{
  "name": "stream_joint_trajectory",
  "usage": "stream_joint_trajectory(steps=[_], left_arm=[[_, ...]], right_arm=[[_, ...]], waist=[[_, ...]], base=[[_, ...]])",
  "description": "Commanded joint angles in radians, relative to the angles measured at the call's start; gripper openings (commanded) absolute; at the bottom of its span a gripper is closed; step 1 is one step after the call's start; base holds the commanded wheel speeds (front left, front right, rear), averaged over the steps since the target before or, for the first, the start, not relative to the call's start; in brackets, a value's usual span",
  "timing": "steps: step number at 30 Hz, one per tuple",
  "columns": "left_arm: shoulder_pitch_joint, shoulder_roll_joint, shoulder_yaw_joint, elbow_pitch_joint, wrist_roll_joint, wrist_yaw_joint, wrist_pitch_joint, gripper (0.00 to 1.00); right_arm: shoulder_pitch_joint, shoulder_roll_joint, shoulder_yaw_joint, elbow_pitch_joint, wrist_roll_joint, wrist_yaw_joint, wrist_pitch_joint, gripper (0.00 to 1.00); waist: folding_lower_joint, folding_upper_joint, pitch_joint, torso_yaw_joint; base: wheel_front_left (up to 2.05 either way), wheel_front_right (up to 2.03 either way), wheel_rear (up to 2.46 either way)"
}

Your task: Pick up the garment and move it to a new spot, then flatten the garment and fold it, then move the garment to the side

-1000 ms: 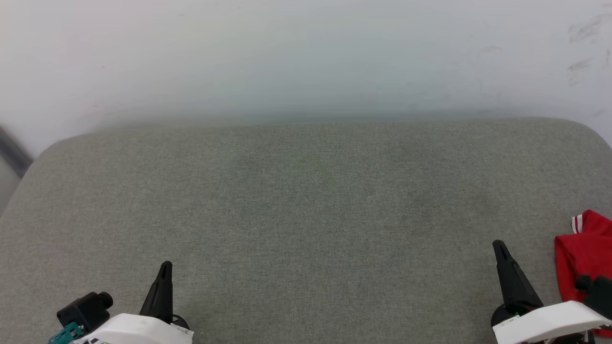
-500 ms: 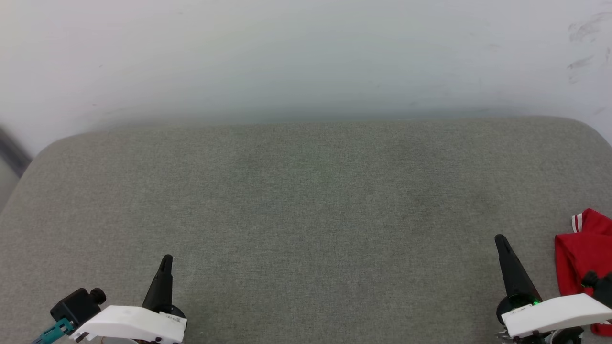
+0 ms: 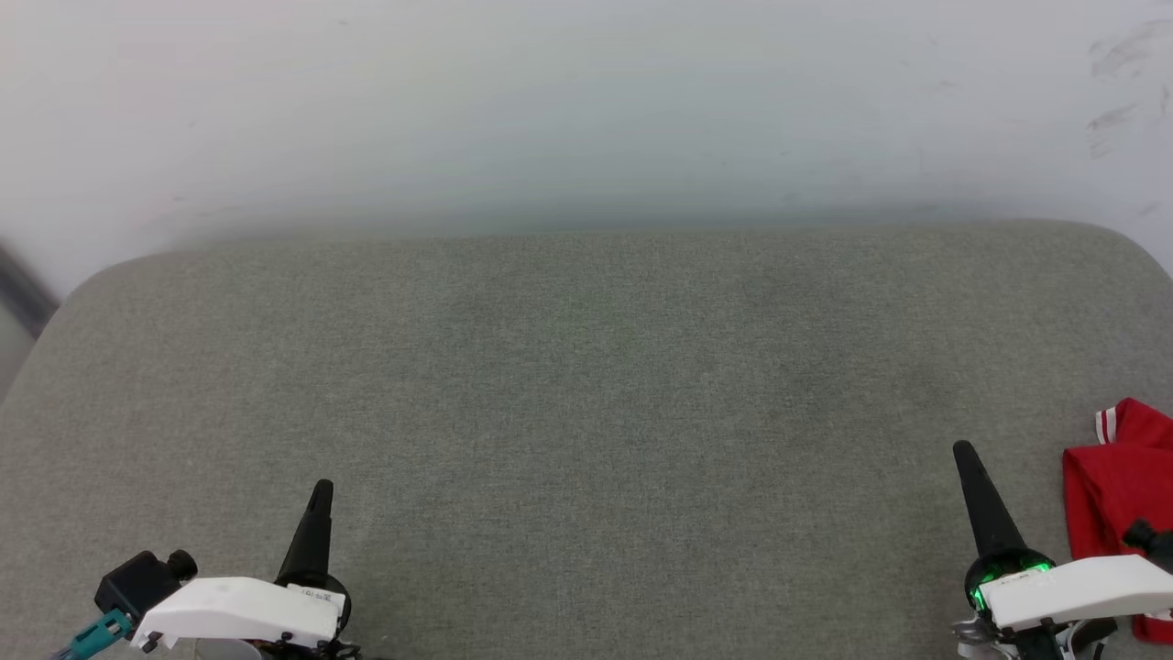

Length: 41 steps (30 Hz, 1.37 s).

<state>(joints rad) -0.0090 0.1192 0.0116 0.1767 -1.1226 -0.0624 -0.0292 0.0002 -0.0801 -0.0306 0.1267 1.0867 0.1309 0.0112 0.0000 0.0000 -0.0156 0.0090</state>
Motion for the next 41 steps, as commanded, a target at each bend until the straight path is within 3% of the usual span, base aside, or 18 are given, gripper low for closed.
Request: stream_joint_trajectory(steps=[1, 41], left_arm=[[-0.024, 0.001, 0.007, -0.005, -0.017, -0.008, 0.003, 0.0], [-0.082, -0.046, 0.071, 0.047, -0.351, -0.053, 0.1, 0.0]], right_arm=[[-0.024, -0.007, -0.003, -0.004, 0.021, 0.0, 0.005, 0.0], [-0.087, -0.002, -0.032, 0.081, 0.397, 0.0, 0.051, 0.0]], waist=[[0.0, 0.0, 0.0, 0.0], [0.0, 0.0, 0.012, -0.006]], base=[[0.0, 0.0, 0.0], [0.0, 0.0, 0.0]])
